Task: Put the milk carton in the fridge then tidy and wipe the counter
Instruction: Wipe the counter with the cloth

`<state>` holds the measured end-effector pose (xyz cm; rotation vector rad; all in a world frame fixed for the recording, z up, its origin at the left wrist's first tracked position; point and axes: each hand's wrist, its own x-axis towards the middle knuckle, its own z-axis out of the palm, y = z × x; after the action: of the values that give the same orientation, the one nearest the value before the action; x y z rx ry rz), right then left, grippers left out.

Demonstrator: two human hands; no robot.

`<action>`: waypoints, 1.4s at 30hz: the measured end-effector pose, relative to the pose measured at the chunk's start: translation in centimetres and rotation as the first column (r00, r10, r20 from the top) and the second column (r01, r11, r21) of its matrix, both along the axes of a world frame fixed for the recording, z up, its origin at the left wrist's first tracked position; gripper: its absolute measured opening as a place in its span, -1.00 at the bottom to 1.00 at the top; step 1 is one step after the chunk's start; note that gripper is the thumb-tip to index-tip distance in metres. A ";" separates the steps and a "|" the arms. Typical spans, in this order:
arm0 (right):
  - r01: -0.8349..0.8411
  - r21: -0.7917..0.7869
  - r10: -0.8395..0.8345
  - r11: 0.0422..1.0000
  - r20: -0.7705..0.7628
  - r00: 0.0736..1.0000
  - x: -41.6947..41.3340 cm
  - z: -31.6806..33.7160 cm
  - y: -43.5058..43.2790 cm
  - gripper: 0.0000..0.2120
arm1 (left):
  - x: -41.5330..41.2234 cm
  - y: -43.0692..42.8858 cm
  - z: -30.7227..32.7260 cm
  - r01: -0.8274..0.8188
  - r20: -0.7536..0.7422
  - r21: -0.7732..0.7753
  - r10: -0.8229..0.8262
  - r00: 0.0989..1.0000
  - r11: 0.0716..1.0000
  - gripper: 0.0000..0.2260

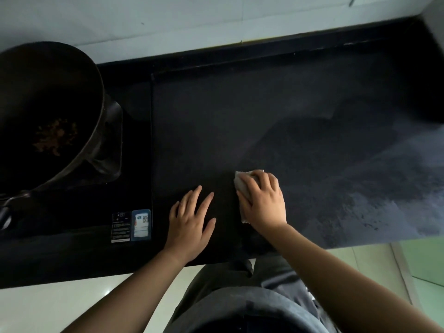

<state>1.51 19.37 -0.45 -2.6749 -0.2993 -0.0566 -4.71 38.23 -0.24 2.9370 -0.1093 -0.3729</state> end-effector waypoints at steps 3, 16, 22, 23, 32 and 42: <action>0.041 0.033 -0.040 0.999 -0.009 0.999 2.6 0.0 0.0 -0.65 | 1.6 0.0 0.3 0.001 0.030 -0.047 0.000 1.000 0.999 -0.51; -0.059 -0.036 0.056 0.998 -0.078 0.995 2.8 0.5 1.6 -0.66 | 4.7 0.4 -0.4 -0.034 0.043 0.009 0.033 0.999 0.999 -0.49; 0.075 -0.044 -0.076 0.996 -0.017 0.997 -0.2 0.5 -4.3 -0.62 | 5.2 0.6 0.3 0.005 -0.006 0.012 -0.004 1.000 1.000 -0.48; 0.131 -0.049 -0.132 0.990 -0.023 0.991 0.1 0.5 -5.5 -0.62 | 5.2 0.6 0.4 0.004 -0.011 0.016 -0.004 1.000 1.000 -0.48; 0.147 -0.130 -0.151 0.981 -0.023 0.988 -3.8 0.3 -10.0 -0.63 | 5.9 -5.8 2.0 0.148 -0.016 -0.033 -0.149 0.989 0.988 -0.45; 0.361 -0.108 -0.368 0.927 -0.059 0.928 -0.9 0.8 -19.1 -0.65 | 5.4 -16.3 1.4 0.287 -0.075 -0.039 -0.289 0.954 0.957 -0.52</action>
<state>0.66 0.25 0.33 -2.7838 0.2308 -0.0521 0.74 21.97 1.12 2.8756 -0.5317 -0.5238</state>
